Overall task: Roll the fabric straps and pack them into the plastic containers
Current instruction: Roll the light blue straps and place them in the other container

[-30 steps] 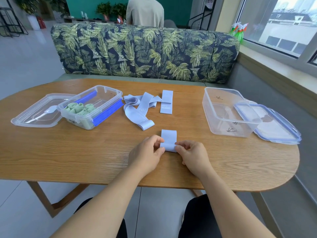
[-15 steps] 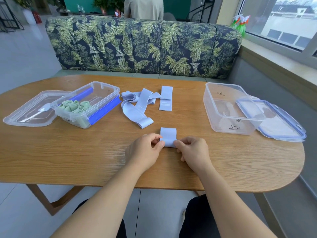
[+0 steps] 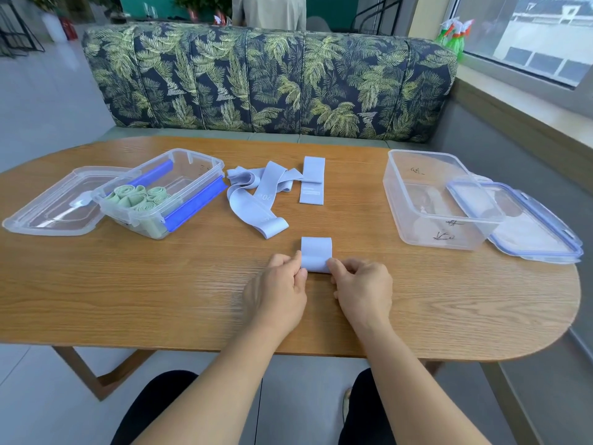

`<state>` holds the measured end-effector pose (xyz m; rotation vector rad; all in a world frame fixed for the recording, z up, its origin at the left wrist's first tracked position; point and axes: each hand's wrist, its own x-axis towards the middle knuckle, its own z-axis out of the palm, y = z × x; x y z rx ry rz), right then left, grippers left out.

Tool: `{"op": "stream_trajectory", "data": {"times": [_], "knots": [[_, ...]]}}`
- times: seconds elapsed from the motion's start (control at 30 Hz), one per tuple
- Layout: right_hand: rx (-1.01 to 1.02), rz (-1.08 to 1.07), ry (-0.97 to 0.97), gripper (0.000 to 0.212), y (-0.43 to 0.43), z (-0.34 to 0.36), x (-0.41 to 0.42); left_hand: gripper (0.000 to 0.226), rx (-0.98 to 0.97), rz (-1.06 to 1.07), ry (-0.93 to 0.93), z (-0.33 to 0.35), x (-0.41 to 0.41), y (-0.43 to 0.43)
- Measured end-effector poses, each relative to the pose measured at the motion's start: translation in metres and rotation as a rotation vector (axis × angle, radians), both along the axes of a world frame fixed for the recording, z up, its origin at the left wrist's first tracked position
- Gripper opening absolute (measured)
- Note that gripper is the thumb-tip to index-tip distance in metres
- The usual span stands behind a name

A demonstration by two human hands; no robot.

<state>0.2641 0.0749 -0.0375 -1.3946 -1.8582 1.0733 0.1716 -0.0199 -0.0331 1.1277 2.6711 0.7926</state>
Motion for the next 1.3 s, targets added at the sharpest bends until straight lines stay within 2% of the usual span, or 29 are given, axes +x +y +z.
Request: {"op": "stream_trajectory", "data": {"times": [0.43,0.63,1.03,1.3], "knots": [[0.079,0.110,0.030,0.014,0.002,-0.001,0.004,0.039,0.031,-0.002,-0.022,-0.001,0.000,0.001],[0.058,0.100,-0.013,0.018,0.003,0.001,0.004,0.023,0.073,0.060,-0.035,0.001,-0.002,0.001],[-0.010,0.039,-0.089,0.033,0.013,0.008,-0.006,0.022,0.067,0.085,-0.076,0.007,-0.016,0.011],[0.058,0.103,-0.010,0.016,0.015,0.009,-0.006,0.016,0.126,0.102,-0.161,0.006,-0.025,0.019]]}}
